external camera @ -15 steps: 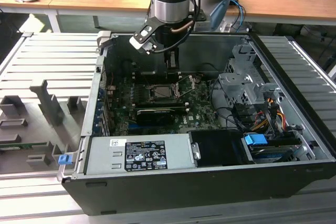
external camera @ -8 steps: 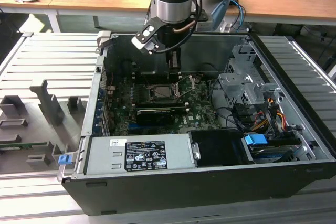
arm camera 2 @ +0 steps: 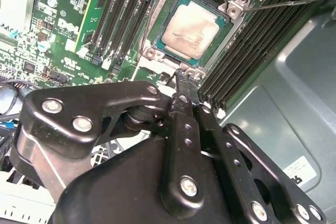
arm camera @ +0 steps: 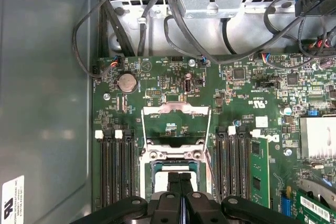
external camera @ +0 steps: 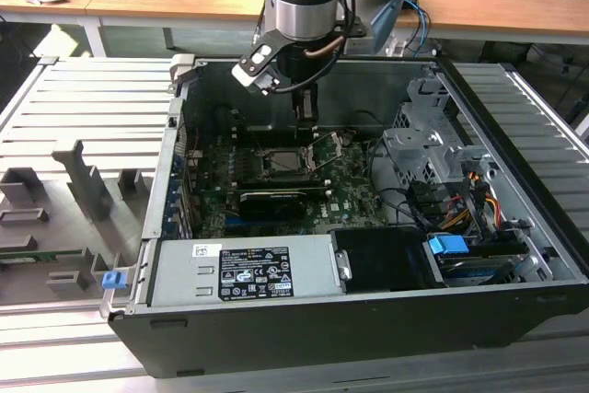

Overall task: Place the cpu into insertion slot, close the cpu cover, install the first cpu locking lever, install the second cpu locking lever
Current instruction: 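Close the cpu cover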

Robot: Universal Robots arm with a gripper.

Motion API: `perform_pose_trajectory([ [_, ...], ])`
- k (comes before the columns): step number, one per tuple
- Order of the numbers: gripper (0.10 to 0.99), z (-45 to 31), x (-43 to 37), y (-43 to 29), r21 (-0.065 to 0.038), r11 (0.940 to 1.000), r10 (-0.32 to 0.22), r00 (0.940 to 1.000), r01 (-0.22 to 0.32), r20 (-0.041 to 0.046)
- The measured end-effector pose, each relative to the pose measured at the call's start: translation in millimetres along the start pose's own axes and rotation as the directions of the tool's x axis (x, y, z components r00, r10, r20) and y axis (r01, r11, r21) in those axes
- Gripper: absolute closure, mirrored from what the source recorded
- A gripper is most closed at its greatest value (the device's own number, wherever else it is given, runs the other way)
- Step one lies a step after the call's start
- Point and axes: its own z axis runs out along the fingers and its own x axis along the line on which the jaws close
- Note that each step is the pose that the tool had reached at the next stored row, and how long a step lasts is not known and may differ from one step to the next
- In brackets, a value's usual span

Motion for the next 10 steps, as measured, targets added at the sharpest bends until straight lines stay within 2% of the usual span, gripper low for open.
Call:
perform_pose_trajectory([
  [10, 0.98, 0.5, 0.2, 6.4, 0.0, 1.0, 0.0, 1.0, 0.0, 0.0],
])
